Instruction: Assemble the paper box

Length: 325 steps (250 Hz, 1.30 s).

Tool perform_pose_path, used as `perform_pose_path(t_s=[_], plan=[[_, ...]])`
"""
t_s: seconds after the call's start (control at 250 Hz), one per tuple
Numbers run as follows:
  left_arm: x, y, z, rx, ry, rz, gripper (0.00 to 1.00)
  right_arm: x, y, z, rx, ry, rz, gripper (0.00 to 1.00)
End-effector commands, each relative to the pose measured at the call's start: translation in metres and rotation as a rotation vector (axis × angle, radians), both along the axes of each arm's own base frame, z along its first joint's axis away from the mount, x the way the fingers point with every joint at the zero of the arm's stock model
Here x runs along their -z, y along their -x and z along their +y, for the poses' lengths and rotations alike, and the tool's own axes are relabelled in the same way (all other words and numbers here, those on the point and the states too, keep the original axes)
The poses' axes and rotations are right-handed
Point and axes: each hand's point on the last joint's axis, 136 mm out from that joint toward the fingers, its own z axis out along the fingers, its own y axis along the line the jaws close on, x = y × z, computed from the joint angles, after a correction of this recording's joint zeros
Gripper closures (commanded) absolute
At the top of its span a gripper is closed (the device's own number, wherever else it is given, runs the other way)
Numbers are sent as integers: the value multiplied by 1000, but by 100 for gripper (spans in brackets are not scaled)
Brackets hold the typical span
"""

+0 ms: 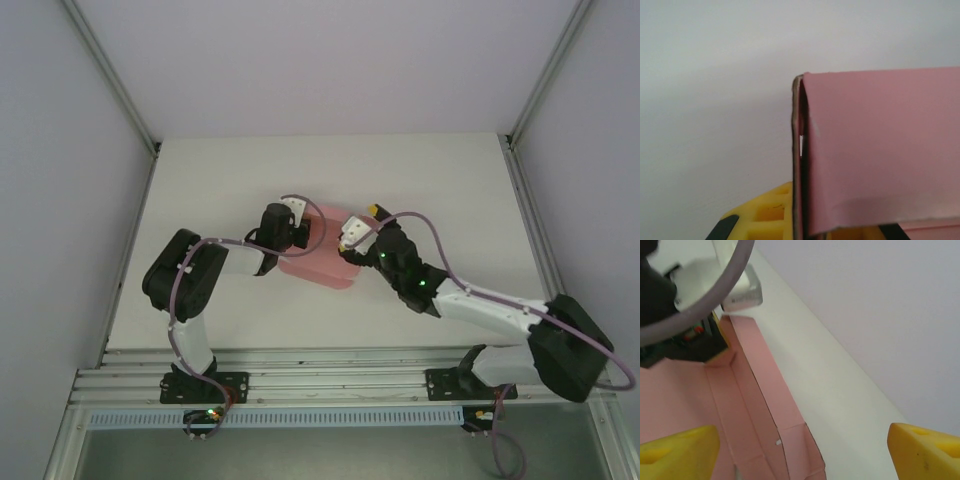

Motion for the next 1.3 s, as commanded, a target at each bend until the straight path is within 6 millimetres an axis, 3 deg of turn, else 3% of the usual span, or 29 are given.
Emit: perform_pose_path(t_s=[0.0, 0.048, 0.172, 0.327, 0.515, 0.615, 0.867, 0.978, 1.062, 1.294], plan=[[19, 11, -1, 43, -56, 52, 100, 8, 11, -7, 7, -178, 132, 8], [18, 12, -4, 60, -55, 47, 100, 1, 6, -16, 50, -248, 156, 3], [19, 17, -10, 92, -60, 42, 100, -16, -17, -30, 137, -430, 291, 0], [20, 20, -15, 111, -72, 36, 100, -15, -55, -25, 232, -431, 410, 0], [23, 21, -18, 123, -76, 37, 100, 31, -93, 8, 210, -335, 569, 4], [24, 25, -20, 142, -70, 45, 100, 48, -103, 21, 176, -349, 648, 7], [22, 27, -22, 161, -72, 38, 100, 97, -102, 36, 148, -353, 789, 12], [23, 27, -21, 155, -75, 41, 98, 125, -95, 30, 182, -327, 838, 15], [23, 26, -21, 155, -75, 42, 91, 143, -89, 22, 233, -309, 877, 18], [14, 22, -17, 118, -81, 19, 85, 162, -75, 11, 268, -305, 915, 19]])
